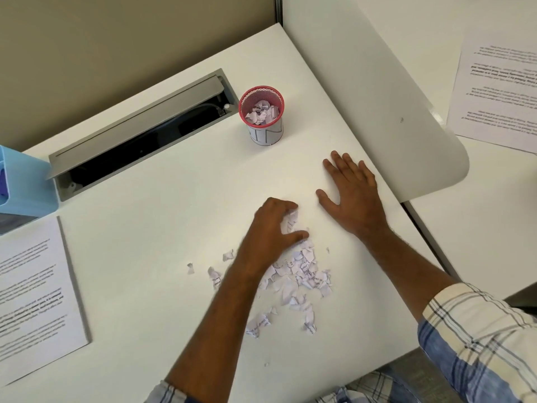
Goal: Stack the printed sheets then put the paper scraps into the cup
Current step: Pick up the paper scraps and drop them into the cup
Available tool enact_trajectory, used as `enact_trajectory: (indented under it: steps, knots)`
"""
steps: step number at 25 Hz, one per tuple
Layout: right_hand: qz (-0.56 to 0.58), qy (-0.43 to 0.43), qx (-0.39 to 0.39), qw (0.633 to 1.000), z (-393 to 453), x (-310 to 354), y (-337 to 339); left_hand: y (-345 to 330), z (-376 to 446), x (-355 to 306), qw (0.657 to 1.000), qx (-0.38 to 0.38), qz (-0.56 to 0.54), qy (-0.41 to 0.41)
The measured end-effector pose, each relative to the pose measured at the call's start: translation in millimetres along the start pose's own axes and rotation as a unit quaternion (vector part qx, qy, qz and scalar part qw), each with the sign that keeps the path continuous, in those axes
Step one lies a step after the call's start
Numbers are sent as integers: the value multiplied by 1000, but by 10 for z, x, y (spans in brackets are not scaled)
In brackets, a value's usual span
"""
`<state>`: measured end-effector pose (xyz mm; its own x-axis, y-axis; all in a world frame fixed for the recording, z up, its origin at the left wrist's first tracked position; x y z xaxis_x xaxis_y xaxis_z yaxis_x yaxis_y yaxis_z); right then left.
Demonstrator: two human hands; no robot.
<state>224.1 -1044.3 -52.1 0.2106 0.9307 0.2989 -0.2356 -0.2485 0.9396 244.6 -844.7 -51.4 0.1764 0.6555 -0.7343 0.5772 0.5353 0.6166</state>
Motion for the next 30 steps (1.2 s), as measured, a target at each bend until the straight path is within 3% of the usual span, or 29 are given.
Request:
enact_trajectory:
  steps: [9, 15, 23, 27, 30]
  knots:
    - [4, -3, 17, 1000, -2, 11, 1, -106, -181, -56, 998, -58, 14, -6]
    - [2, -4, 23, 1000, 1, 11, -13, -46, -131, -60, 998, -55, 10, 21]
    - [-1, 0, 5, 1000, 7, 15, 6, 803, 159, -361, 979, -156, -129, 12]
    - [3, 1, -2, 1000, -1, 1, -2, 1323, 633, -579, 978, -193, -73, -40]
    - [3, 4, -5, 1000, 5, -2, -6, 1632, 963, -675, 974, -223, -13, -35]
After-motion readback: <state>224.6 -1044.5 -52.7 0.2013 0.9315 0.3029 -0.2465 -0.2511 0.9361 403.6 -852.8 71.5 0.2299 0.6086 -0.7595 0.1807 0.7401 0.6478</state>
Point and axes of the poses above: each hand's wrist, its own z-axis towards the middle knuckle, its own y-axis out of the back of the hand, x = y × z, the point moved 10 cm from there along z, towards the middle knuckle, and after that the axes turned 3 degrees about -x, right-handed, at the moved point
